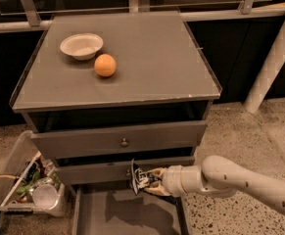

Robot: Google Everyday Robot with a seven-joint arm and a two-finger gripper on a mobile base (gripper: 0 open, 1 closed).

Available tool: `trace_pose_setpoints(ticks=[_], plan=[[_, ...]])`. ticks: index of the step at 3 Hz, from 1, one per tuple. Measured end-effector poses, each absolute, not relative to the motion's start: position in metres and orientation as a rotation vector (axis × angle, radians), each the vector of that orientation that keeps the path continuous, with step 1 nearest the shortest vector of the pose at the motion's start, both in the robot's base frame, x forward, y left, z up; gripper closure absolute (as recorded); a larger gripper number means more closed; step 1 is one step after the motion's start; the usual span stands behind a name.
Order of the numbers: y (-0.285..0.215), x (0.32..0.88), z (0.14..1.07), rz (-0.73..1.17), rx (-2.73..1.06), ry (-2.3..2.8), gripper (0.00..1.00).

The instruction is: Place blue chip bag into bottom drawer

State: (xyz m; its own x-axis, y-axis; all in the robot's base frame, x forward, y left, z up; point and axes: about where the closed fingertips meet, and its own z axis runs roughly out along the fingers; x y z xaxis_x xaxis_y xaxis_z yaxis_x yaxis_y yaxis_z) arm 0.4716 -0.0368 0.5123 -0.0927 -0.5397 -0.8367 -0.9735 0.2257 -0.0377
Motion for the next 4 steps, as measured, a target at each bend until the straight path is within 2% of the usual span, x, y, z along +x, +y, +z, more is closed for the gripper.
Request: trace_pose_setpoints(ticks=[2, 4], plan=[[-0.024, 0.468, 0.435, 0.843, -1.45, 1.656, 1.0], [-0.052, 0.489, 0.366, 0.734, -1.488, 1.759, 1.0]])
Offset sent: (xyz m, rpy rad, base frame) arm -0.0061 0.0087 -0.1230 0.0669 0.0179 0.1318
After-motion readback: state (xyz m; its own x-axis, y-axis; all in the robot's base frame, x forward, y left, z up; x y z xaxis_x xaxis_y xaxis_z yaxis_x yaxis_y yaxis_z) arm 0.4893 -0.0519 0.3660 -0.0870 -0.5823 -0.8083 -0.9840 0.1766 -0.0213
